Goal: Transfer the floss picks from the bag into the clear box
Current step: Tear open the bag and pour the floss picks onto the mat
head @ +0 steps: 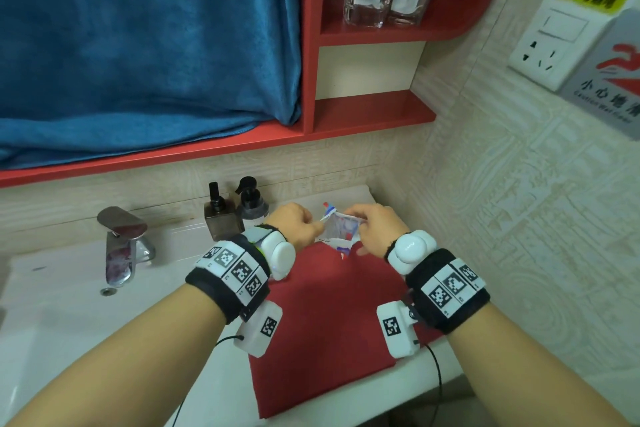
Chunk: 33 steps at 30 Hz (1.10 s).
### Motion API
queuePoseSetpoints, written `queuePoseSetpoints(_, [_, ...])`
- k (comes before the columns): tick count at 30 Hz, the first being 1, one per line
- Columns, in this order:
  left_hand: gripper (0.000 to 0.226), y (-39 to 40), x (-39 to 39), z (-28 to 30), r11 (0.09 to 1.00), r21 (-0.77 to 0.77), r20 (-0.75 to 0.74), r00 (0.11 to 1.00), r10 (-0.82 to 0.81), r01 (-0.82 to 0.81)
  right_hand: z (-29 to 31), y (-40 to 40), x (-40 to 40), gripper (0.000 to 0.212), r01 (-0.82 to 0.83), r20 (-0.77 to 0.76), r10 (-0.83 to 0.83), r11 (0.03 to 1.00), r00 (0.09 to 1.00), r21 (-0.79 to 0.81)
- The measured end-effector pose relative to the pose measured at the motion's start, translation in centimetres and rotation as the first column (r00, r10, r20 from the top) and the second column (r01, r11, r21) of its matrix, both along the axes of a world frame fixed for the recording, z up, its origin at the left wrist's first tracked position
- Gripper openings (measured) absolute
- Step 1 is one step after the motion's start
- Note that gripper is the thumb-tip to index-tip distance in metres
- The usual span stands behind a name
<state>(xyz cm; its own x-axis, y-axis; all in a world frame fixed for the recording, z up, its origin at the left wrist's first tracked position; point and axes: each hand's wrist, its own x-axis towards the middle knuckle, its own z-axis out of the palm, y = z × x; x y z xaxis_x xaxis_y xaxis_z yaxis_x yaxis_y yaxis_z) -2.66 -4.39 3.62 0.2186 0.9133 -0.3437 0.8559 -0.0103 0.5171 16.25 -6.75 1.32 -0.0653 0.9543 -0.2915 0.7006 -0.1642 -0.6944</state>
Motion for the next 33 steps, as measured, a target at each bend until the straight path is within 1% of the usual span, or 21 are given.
queuePoseSetpoints(2, [0.032,-0.1,0.3,-0.3,0.999,0.043,-0.001,1.000,-0.018,0.018,0.0,0.2,0.1,0.032,0.018,0.022,-0.020,0.999,1.000,0.051])
queuePoseSetpoints(3, [0.035,-0.1,0.3,-0.6,0.998,0.059,0.026,0.999,-0.033,0.032,0.0,0.3,0.0,0.029,0.047,0.022,-0.049,0.996,0.999,0.071])
queuePoseSetpoints(4, [0.044,-0.2,0.0,-0.8,0.997,0.062,0.076,0.996,-0.055,0.050,0.1,0.2,0.0,0.029,0.078,-0.002,-0.079,0.993,0.997,0.087])
queuePoseSetpoints(5, [0.059,-0.2,-0.3,-0.9,0.996,0.046,0.126,0.988,-0.086,0.080,0.0,0.5,0.0,0.029,0.113,-0.042,-0.109,0.989,0.993,0.099])
queuePoseSetpoints(7, [0.100,0.0,-1.0,-1.0,0.987,0.022,0.173,0.972,-0.159,0.158,-0.1,0.7,0.2,0.027,0.165,-0.166,-0.143,0.978,0.976,0.126])
queuePoseSetpoints(9, [0.135,0.3,-1.6,-1.2,0.973,0.087,0.111,0.968,-0.224,0.216,0.5,0.8,-0.1,0.027,0.184,-0.319,-0.133,0.973,0.938,0.137])
queuePoseSetpoints(10, [0.144,0.5,-1.7,-1.3,0.963,0.130,0.058,0.968,-0.245,0.236,0.9,0.8,-0.5,0.027,0.181,-0.402,-0.117,0.975,0.908,0.125])
queuePoseSetpoints(11, [0.148,0.7,-1.7,-1.3,0.953,0.171,0.010,0.967,-0.255,0.249,1.3,0.9,-1.0,0.026,0.175,-0.491,-0.106,0.980,0.864,0.097])
queuePoseSetpoints(12, [0.146,0.7,-1.7,-1.1,0.947,0.202,-0.021,0.967,-0.252,0.251,1.7,0.9,-1.4,0.026,0.164,-0.573,-0.106,0.985,0.813,0.050])
queuePoseSetpoints(13, [0.139,0.7,-1.6,-0.8,0.943,0.229,-0.031,0.970,-0.241,0.242,1.8,1.0,-1.7,0.026,0.150,-0.642,-0.117,0.989,0.758,-0.004])
queuePoseSetpoints(15, [0.112,0.3,-1.6,0.4,0.943,0.278,-0.011,0.982,-0.189,0.185,1.8,1.1,-1.7,0.025,0.135,-0.690,-0.160,0.987,0.706,-0.092])
queuePoseSetpoints(17, [0.096,-0.3,-1.7,1.5,0.958,0.245,-0.025,0.989,-0.146,0.148,1.1,1.2,-1.3,0.023,0.127,-0.674,-0.202,0.979,0.711,-0.160])
queuePoseSetpoints(19, [0.090,-0.5,-2.0,1.7,0.965,0.223,-0.063,0.990,-0.128,0.139,0.0,1.2,-0.9,0.024,0.117,-0.649,-0.230,0.970,0.725,-0.214])
queuePoseSetpoints(21, [0.082,-0.8,-2.1,1.7,0.966,0.224,-0.076,0.991,-0.110,0.125,-1.3,1.1,-0.5,0.029,0.113,-0.590,-0.241,0.963,0.771,-0.246])
queuePoseSetpoints(23, [0.077,-0.6,-2.4,1.2,0.972,0.203,-0.099,0.990,-0.102,0.120,-2.3,0.6,-0.2,0.034,0.103,-0.487,-0.216,0.963,0.846,-0.249])
queuePoseSetpoints(25, [0.075,0.1,-3.0,0.3,0.965,0.197,-0.173,0.975,-0.142,0.175,-3.0,0.1,-0.1,0.030,0.091,-0.377,-0.176,0.968,0.909,-0.233])
queuePoseSetpoints(26, [0.075,0.6,-3.4,-0.4,0.956,0.201,-0.215,0.962,-0.169,0.213,-3.3,0.0,-0.1,0.027,0.111,-0.344,-0.184,0.969,0.921,-0.221])
queuePoseSetpoints(28, [0.073,1.5,-3.9,-1.5,0.939,0.216,-0.292,0.935,-0.201,0.269,-4.0,0.4,-0.4,0.020,0.216,-0.338,-0.263,0.961,0.904,-0.171])
queuePoseSetpoints(30, [0.070,2.1,-4.1,-1.8,0.926,0.220,-0.359,0.908,-0.216,0.307,-4.0,1.0,-1.0,0.021,0.295,-0.412,-0.340,0.940,0.845,-0.170])
queuePoseSetpoints(31, [0.070,2.3,-4.2,-1.8,0.920,0.211,-0.398,0.889,-0.227,0.330,-3.8,1.2,-1.5,0.027,0.290,-0.469,-0.358,0.933,0.807,-0.213])
queuePoseSetpoints(33, [0.070,2.6,-3.6,-1.2,0.912,0.161,-0.492,0.832,-0.258,0.378,-3.3,1.2,-2.3,0.037,0.210,-0.552,-0.362,0.924,0.751,-0.320])
